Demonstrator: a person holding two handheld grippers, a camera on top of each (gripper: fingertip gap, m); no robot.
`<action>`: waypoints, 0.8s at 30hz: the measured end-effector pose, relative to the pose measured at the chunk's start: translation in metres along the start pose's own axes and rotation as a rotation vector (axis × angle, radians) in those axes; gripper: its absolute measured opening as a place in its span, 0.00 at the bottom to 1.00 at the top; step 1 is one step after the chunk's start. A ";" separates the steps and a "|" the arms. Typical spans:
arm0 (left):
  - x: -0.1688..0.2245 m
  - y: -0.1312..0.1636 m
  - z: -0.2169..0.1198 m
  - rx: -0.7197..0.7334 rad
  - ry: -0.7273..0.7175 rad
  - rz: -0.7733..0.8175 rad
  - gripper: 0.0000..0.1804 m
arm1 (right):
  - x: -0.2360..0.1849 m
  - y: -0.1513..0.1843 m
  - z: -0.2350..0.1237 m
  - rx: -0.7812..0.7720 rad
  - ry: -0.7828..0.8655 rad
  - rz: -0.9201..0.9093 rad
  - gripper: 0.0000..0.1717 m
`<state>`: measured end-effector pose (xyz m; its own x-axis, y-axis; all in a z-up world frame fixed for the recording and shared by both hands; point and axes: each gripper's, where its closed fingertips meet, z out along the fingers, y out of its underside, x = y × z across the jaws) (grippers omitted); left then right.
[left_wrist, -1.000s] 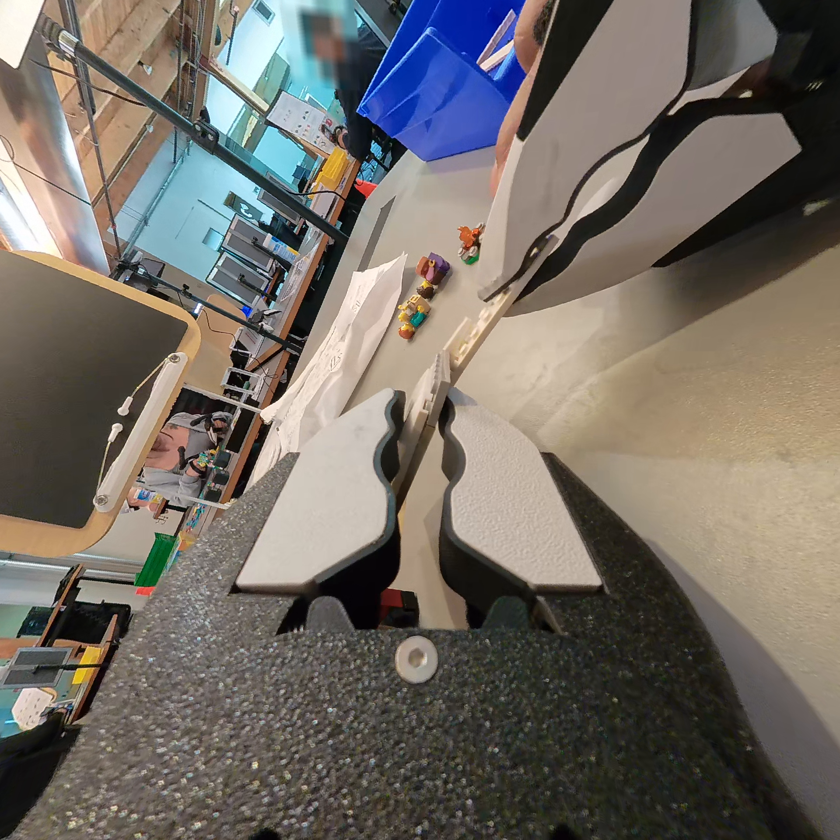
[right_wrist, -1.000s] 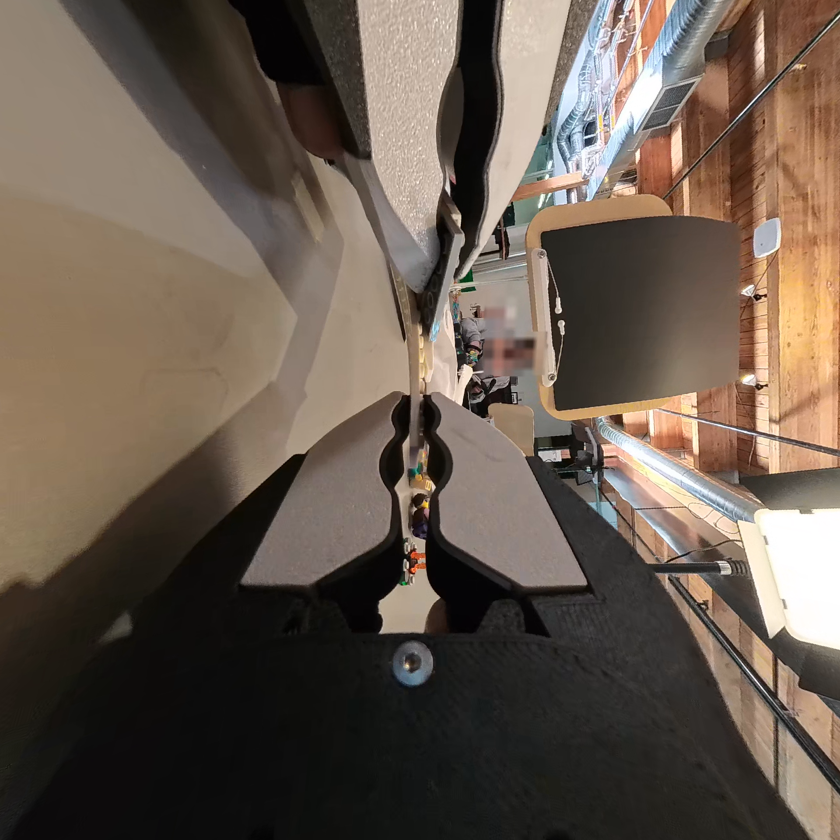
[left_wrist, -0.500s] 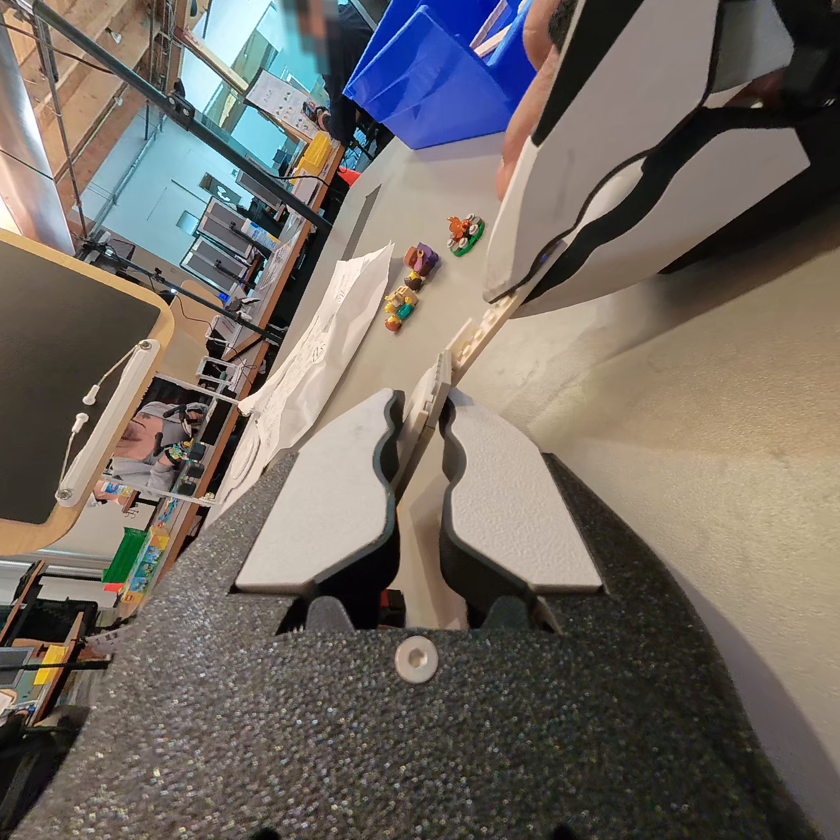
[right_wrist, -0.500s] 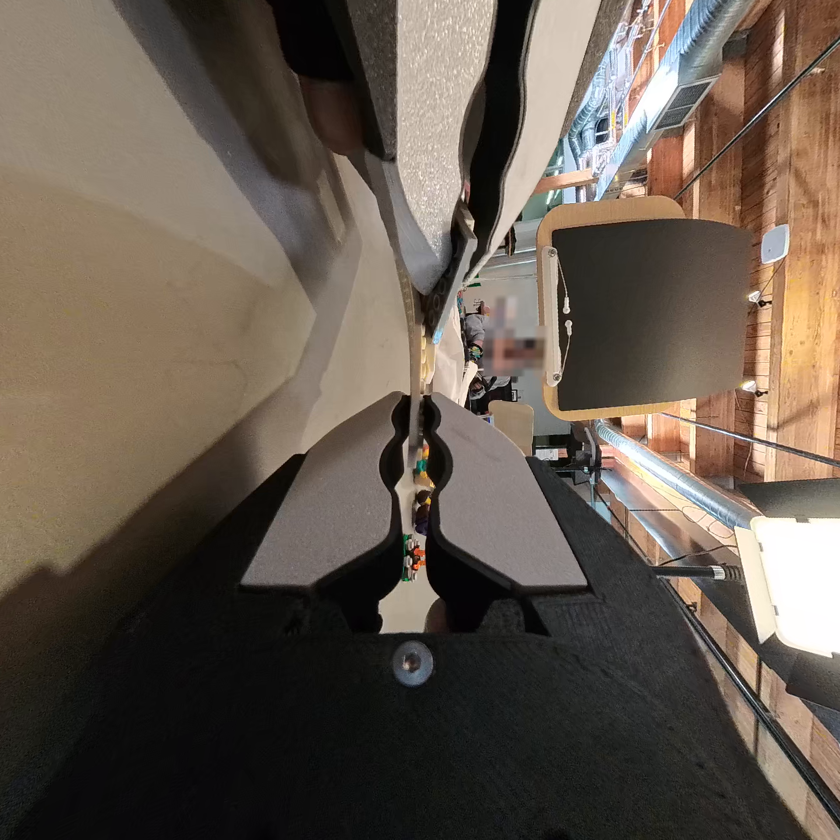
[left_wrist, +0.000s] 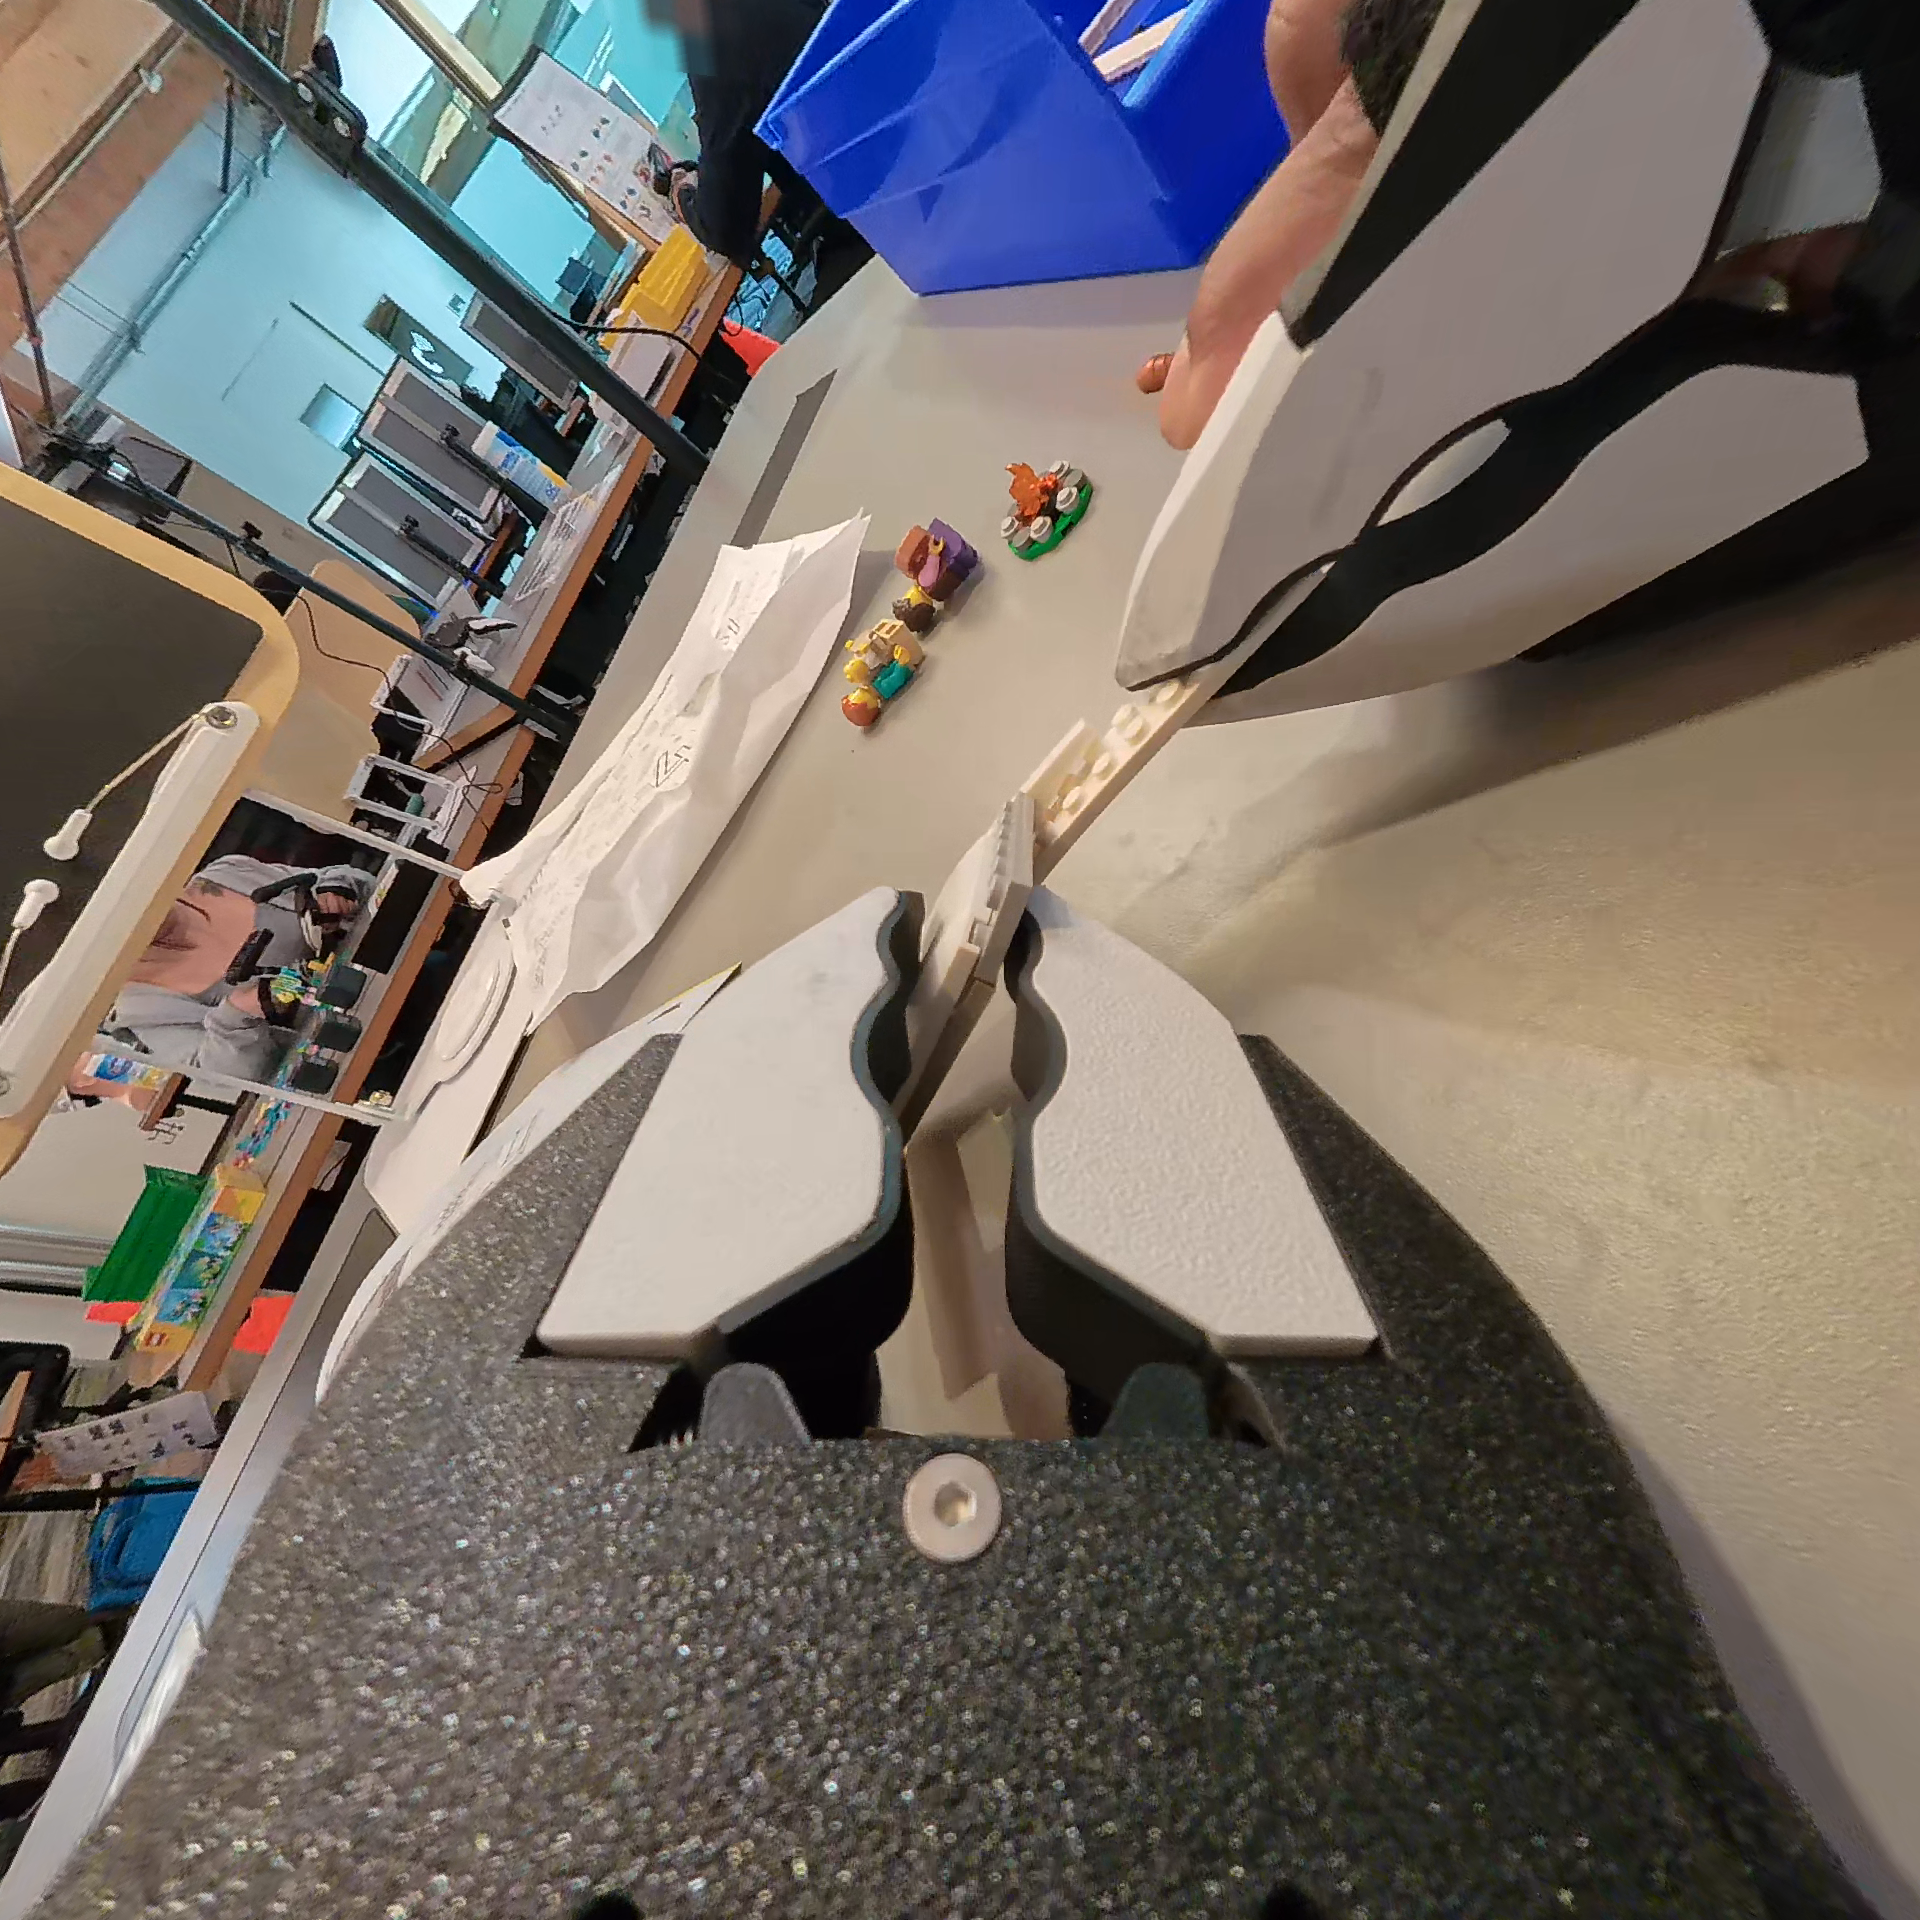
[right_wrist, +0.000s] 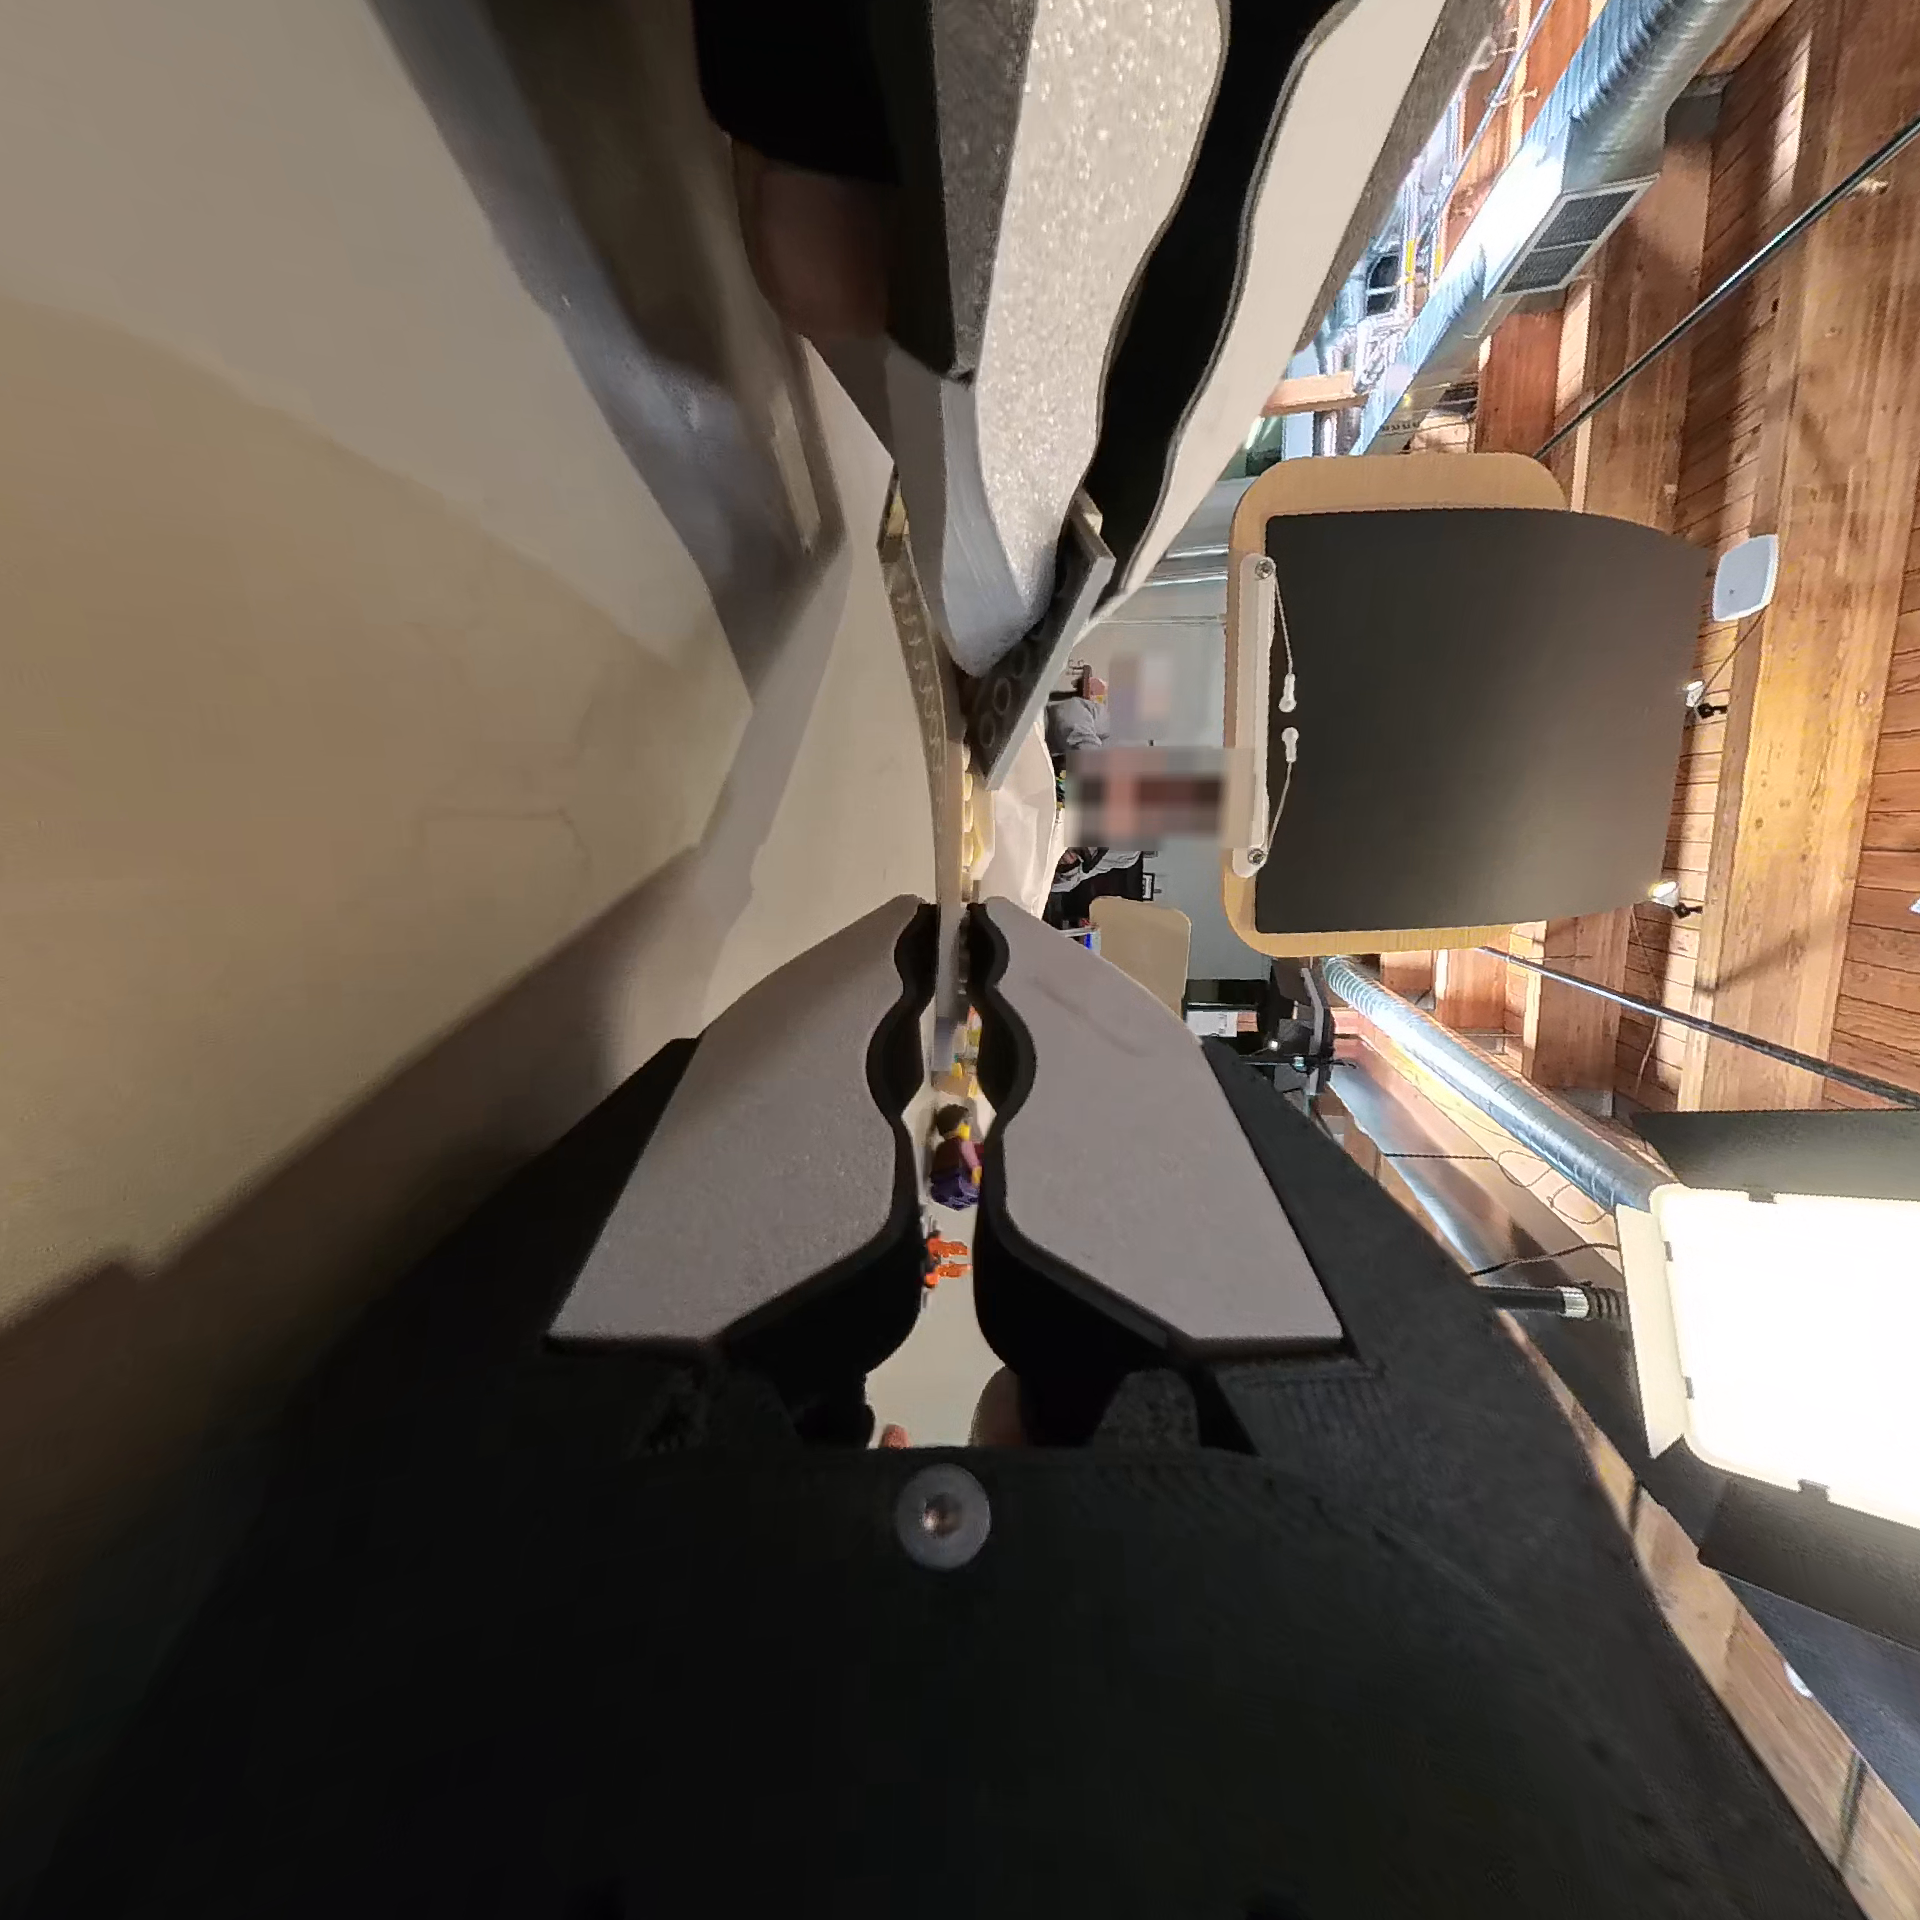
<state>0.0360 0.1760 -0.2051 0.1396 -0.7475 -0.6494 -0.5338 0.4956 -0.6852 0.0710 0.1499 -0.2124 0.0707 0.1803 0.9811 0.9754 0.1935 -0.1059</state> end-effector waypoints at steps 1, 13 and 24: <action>0.000 0.000 0.000 0.000 0.000 -0.003 0.08 | 0.000 0.000 0.000 -0.004 0.005 -0.013 0.03; -0.025 0.007 -0.003 -0.002 -0.065 -0.125 0.06 | -0.001 -0.011 -0.004 0.009 0.019 -0.084 0.03; -0.010 -0.001 -0.008 0.033 -0.036 0.010 0.06 | 0.008 0.029 0.002 -0.055 0.002 0.046 0.03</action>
<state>0.0291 0.1792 -0.1954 0.1651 -0.7264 -0.6672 -0.5072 0.5176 -0.6891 0.0994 0.1584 -0.2077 0.1156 0.1862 0.9757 0.9811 0.1320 -0.1414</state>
